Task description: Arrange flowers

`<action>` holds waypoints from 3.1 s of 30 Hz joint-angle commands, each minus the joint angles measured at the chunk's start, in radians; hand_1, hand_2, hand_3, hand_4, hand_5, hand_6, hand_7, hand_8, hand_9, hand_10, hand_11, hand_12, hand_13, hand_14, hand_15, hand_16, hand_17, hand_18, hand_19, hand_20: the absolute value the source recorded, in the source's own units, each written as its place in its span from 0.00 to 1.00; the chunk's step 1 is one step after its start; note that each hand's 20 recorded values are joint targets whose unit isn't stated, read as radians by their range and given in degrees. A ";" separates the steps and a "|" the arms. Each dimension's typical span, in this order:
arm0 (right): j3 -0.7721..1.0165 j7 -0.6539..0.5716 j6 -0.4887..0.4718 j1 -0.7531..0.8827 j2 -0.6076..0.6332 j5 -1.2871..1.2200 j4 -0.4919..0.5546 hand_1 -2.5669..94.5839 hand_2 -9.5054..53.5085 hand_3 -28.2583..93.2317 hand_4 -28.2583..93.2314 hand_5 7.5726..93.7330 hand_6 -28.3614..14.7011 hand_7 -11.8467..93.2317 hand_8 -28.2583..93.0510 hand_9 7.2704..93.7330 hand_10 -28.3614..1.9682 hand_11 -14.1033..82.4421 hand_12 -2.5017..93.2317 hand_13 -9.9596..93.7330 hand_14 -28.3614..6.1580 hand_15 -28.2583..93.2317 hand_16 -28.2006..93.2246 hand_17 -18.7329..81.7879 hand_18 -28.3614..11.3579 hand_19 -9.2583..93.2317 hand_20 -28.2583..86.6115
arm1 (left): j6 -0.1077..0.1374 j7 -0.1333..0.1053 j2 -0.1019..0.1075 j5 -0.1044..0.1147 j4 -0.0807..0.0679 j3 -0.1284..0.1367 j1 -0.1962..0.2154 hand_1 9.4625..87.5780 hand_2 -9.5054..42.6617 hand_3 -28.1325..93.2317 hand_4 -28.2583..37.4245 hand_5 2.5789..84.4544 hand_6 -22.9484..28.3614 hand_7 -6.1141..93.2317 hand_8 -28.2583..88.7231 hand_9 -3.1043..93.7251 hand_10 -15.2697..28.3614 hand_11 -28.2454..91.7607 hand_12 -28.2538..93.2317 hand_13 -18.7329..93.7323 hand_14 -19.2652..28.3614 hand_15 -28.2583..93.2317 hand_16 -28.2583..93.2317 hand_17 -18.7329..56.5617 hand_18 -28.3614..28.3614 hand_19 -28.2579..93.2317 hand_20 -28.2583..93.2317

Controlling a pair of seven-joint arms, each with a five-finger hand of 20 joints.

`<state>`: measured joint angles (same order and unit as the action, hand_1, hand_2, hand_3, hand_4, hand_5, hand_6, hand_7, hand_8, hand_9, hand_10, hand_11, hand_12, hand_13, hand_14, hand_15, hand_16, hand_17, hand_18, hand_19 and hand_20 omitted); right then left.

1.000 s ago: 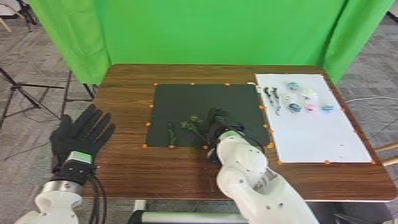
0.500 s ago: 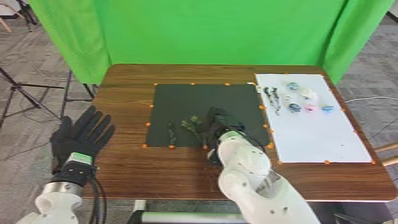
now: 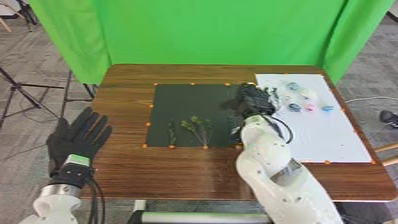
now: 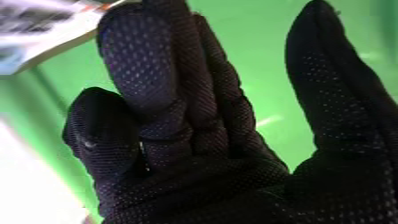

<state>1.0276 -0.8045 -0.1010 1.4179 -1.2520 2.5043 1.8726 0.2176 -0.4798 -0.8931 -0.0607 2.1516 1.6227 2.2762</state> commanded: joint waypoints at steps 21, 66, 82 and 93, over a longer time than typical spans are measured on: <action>-0.064 -0.072 -0.204 -0.305 0.120 -0.054 -0.417 0.34 0.00 0.76 0.04 0.68 0.35 0.20 0.17 0.76 0.21 0.33 0.22 0.85 0.50 0.72 0.47 0.77 0.21 1.00 0.72 | -0.033 0.052 -0.008 -0.025 0.004 -0.010 -0.001 0.22 0.44 0.83 0.00 0.47 0.58 0.20 0.16 0.40 0.64 0.41 0.32 0.39 0.69 0.51 0.16 0.19 0.73 0.52 0.31; 0.141 -0.083 -0.003 -0.021 0.094 -0.461 -0.028 0.55 0.00 0.85 0.08 0.75 0.60 0.56 0.39 0.89 0.56 0.44 0.51 0.94 0.65 0.68 0.49 0.80 0.25 1.00 0.70 | -0.039 0.025 -0.019 0.025 0.000 0.005 0.010 0.21 0.44 0.83 0.00 0.46 0.58 0.19 0.16 0.38 0.64 0.40 0.32 0.36 0.67 0.49 0.17 0.19 0.73 0.51 0.31; 0.140 -0.103 -0.097 0.169 0.017 -0.504 0.144 0.54 0.00 0.84 0.09 0.76 0.59 0.55 0.40 0.89 0.53 0.46 0.49 0.95 0.64 0.68 0.49 0.80 0.25 1.00 0.70 | -0.041 0.014 -0.005 0.036 0.001 0.009 0.011 0.21 0.44 0.83 0.00 0.45 0.58 0.19 0.16 0.38 0.64 0.40 0.32 0.36 0.67 0.50 0.17 0.19 0.73 0.51 0.31; 0.119 -0.120 -0.085 0.113 0.037 -0.467 0.053 0.52 0.00 0.84 0.09 0.76 0.59 0.55 0.40 0.88 0.48 0.48 0.46 0.94 0.63 0.68 0.49 0.80 0.26 1.00 0.70 | -0.039 0.017 -0.007 0.047 -0.004 -0.013 -0.001 0.21 0.44 0.83 0.00 0.46 0.58 0.19 0.16 0.38 0.65 0.40 0.32 0.37 0.68 0.50 0.17 0.18 0.73 0.51 0.32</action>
<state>1.1498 -0.9076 -0.2026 1.5691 -1.2310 1.9919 1.9702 0.1924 -0.4659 -0.8980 -0.0207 2.1491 1.6216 2.2757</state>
